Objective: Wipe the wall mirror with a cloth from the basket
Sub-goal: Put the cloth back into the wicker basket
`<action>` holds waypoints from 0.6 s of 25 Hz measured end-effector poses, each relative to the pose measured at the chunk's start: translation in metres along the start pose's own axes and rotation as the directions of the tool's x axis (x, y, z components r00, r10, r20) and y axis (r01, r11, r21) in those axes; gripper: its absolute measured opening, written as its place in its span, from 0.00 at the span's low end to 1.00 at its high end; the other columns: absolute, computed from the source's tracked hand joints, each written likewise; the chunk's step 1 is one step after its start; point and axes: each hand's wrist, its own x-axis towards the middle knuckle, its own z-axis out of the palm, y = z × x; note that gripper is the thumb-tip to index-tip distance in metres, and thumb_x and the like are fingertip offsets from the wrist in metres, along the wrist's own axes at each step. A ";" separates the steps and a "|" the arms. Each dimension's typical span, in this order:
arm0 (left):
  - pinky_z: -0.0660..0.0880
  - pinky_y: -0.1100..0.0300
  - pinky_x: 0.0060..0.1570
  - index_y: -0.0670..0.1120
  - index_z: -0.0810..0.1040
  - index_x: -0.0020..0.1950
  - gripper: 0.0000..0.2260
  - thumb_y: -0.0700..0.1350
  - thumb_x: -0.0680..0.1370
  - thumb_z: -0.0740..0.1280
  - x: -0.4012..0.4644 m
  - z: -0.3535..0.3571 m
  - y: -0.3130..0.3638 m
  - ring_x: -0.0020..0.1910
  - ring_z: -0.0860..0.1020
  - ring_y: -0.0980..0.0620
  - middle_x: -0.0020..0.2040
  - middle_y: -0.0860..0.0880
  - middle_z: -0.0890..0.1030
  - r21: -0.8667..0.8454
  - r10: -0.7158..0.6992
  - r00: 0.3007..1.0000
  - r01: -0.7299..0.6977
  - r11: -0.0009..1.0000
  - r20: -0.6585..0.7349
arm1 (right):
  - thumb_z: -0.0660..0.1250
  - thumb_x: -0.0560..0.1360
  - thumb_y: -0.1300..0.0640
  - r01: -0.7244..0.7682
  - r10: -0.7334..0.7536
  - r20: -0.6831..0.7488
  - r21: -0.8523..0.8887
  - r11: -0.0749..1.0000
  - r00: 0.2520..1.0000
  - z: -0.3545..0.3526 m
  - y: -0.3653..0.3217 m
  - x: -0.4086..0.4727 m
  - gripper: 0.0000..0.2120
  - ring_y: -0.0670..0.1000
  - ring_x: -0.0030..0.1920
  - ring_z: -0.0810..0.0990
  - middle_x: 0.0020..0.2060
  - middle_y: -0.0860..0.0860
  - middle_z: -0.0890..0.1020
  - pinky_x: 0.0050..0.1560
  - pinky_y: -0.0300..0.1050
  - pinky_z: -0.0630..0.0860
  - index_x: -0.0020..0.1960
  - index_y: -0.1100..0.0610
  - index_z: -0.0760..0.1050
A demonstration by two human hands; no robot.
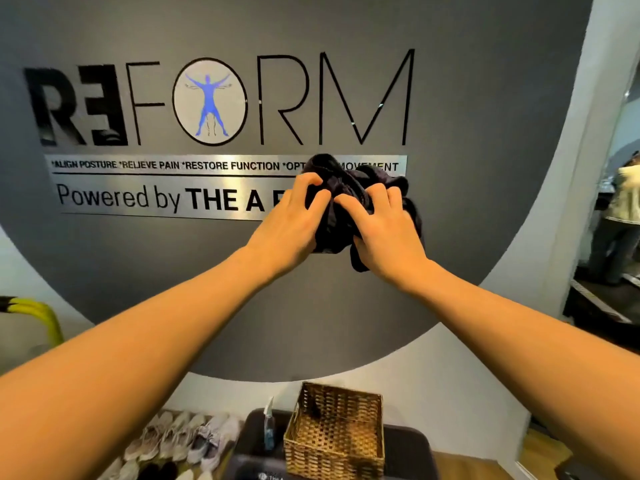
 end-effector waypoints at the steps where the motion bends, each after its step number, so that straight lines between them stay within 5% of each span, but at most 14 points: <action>1: 0.79 0.38 0.49 0.41 0.66 0.68 0.28 0.34 0.71 0.73 -0.001 0.015 -0.013 0.57 0.73 0.31 0.71 0.41 0.59 -0.009 -0.003 1.000 0.003 1.000 0.008 | 0.73 0.68 0.67 -0.006 0.006 0.020 0.003 1.000 1.000 0.018 -0.001 0.002 0.33 0.65 0.53 0.69 0.55 0.61 0.71 0.32 0.54 0.73 0.71 0.53 0.70; 5: 0.80 0.41 0.49 0.41 0.65 0.68 0.29 0.33 0.71 0.72 0.003 0.092 -0.053 0.60 0.72 0.33 0.72 0.42 0.58 -0.057 -0.030 0.999 0.032 0.998 0.033 | 0.73 0.70 0.65 -0.044 0.044 0.091 0.006 0.999 0.995 0.099 0.013 0.001 0.34 0.63 0.55 0.67 0.57 0.59 0.68 0.35 0.52 0.69 0.73 0.52 0.68; 15: 0.80 0.44 0.50 0.41 0.64 0.71 0.29 0.32 0.72 0.70 -0.008 0.391 -0.113 0.61 0.72 0.35 0.74 0.40 0.57 -0.150 -0.129 0.967 0.164 0.975 0.218 | 0.77 0.66 0.65 -0.118 0.108 0.285 0.018 0.993 0.952 0.374 0.103 -0.078 0.40 0.66 0.56 0.69 0.58 0.59 0.66 0.38 0.59 0.79 0.73 0.51 0.64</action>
